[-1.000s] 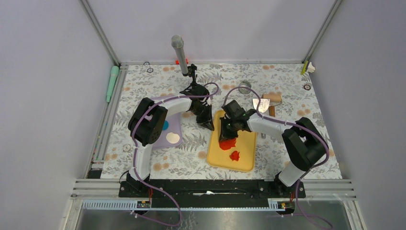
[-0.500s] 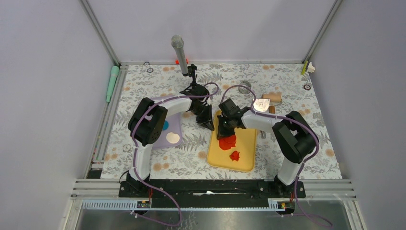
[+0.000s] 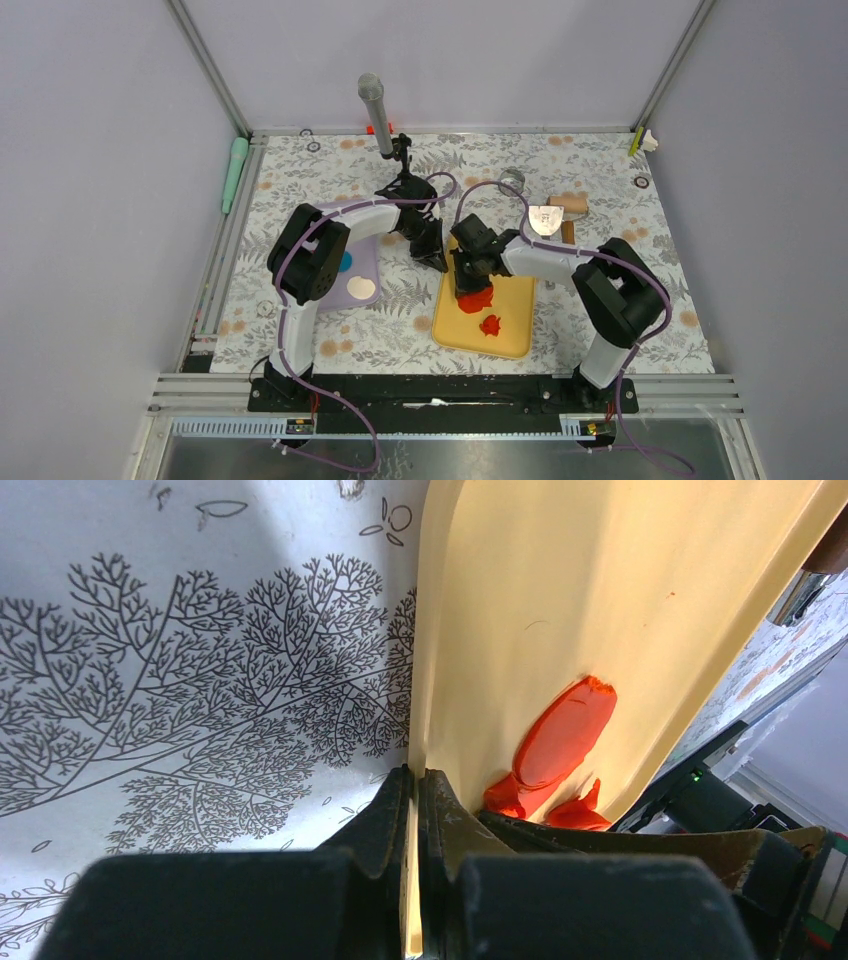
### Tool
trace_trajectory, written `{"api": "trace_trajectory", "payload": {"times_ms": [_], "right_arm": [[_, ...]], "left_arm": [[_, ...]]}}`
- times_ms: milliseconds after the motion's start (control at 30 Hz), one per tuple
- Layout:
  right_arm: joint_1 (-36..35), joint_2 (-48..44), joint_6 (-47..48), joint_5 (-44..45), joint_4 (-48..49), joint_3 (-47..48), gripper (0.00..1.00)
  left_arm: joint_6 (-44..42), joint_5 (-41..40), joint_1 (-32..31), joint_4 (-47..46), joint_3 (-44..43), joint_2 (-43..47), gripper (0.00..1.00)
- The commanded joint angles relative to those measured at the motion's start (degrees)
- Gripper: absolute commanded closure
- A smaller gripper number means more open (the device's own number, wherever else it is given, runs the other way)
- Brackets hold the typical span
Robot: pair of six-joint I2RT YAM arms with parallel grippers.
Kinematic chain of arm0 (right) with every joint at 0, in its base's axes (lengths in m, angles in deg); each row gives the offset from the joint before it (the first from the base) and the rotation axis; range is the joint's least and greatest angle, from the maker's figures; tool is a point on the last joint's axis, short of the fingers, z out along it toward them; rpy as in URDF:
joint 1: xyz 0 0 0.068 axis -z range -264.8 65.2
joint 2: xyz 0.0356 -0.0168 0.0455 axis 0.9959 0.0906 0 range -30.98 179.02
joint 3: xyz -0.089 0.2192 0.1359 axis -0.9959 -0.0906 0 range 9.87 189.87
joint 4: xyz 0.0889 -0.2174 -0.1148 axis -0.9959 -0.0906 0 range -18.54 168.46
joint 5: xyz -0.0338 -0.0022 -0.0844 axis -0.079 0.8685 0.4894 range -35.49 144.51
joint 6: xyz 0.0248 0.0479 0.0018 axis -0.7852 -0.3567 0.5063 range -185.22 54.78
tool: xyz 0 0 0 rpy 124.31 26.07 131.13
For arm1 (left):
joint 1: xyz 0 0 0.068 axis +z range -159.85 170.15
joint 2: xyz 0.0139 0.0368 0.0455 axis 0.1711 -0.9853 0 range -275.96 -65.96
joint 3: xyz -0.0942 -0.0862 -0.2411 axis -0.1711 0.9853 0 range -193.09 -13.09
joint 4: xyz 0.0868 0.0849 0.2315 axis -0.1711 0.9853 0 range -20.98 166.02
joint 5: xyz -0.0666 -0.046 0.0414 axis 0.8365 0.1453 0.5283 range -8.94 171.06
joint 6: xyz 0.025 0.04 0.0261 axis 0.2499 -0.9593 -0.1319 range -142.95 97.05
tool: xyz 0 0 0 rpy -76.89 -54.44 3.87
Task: Roll out the dumpling wrappers from the dough
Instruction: Remove the dumpling wrapper from the work surface.
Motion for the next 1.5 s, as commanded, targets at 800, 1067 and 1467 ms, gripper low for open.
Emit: {"api": "trace_trajectory", "payload": {"times_ms": [800, 1067, 1467], "right_arm": [[-1.3, -5.5, 4.1, 5.8, -14.9, -7.2, 1.00], [-1.4, -9.1, 3.2, 5.9, -15.8, -5.7, 1.00], [-1.4, -9.0, -2.4, 5.3, -5.0, -1.0, 1.00]], "left_arm": [[0.0, -2.8, 1.1, -2.7, 0.3, -0.7, 1.00], [-0.4, -2.7, 1.1, -2.7, 0.3, -0.6, 1.00], [-2.0, -0.9, 1.0, -2.4, 0.3, -0.3, 1.00]]}}
